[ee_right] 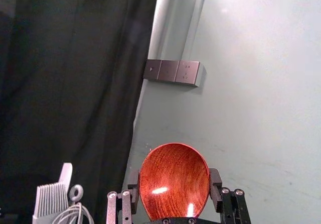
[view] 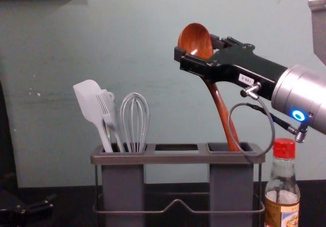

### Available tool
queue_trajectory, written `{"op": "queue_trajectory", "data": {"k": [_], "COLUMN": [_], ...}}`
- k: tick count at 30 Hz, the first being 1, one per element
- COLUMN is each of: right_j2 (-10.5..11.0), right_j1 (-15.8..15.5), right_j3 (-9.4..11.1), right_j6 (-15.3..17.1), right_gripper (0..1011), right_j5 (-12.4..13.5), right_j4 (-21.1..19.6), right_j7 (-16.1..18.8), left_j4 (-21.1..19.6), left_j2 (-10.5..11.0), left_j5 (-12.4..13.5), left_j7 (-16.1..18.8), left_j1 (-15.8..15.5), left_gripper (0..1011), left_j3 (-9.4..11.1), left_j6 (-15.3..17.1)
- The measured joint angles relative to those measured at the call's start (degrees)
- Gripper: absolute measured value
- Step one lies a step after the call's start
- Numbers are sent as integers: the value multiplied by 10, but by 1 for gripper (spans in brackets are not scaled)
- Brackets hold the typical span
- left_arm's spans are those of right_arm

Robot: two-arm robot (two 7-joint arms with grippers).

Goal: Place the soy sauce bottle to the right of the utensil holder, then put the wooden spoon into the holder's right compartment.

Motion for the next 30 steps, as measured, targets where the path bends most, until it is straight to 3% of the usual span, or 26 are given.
{"op": "queue_trajectory", "data": {"k": [15, 30], "right_j2": [-9, -7], "right_j1": [-6, -26], "right_j3": [6, 8], "right_j6": [-19, -19], "right_gripper": [837, 837], "right_j5": [-5, -7], "right_j4": [30, 25], "right_j7": [2, 6], "left_j4": [0, 0], "left_j2": [0, 0], "left_j5": [0, 0], "left_j7": [0, 0], "left_j1": [0, 0], "left_gripper": [1005, 1005], "left_j3": [0, 0], "left_j6": [0, 0]}}
